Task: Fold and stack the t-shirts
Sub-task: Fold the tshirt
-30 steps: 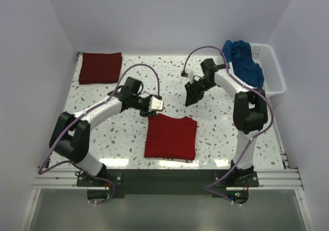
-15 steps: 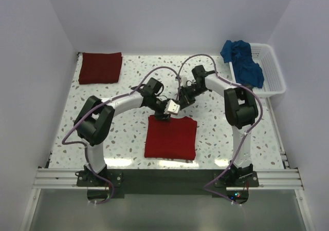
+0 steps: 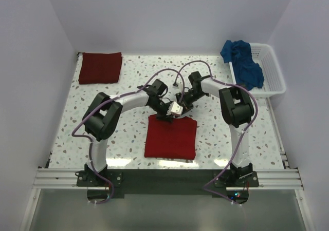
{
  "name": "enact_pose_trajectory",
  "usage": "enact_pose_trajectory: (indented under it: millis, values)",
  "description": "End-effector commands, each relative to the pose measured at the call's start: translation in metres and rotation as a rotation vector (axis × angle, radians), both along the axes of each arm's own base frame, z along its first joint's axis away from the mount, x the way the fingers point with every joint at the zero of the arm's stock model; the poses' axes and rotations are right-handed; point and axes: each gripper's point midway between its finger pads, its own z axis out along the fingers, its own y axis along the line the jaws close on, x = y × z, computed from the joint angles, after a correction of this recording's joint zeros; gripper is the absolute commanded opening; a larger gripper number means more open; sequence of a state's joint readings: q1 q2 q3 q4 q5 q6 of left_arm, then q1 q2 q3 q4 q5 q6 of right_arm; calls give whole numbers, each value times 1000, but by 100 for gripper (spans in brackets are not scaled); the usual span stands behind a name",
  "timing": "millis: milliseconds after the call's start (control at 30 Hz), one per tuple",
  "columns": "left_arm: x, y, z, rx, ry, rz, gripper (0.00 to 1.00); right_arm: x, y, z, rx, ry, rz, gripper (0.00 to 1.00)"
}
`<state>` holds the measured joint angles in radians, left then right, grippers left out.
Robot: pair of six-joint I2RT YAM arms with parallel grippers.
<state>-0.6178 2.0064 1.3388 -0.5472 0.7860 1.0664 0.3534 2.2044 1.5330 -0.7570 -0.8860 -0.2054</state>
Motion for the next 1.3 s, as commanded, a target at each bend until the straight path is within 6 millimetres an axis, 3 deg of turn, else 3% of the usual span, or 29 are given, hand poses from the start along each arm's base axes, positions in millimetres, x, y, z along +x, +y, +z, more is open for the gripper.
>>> enact_pose_trajectory:
  millis: [0,133,333,533,800,1067,1267]
  values:
    - [0,-7,8,-19,-11,-22,21,-3,6,13,49,-18,30,10]
    - [-1,-9,19,-43,-39,-16,1,-1,9,15,49,-32,39,9]
    - [-8,-6,48,-86,-166,-11,0,-16,16,5,31,-21,94,8]
    - [-8,-3,70,-99,-337,12,0,-25,14,-20,-15,-8,136,6]
    - [10,-2,79,-103,-460,63,0,-35,7,-39,-36,30,172,5]
    - [24,-8,90,-135,-529,86,0,-38,7,-41,-27,53,185,5]
    - [27,-9,84,-138,-549,71,0,-38,6,-41,-28,54,194,5]
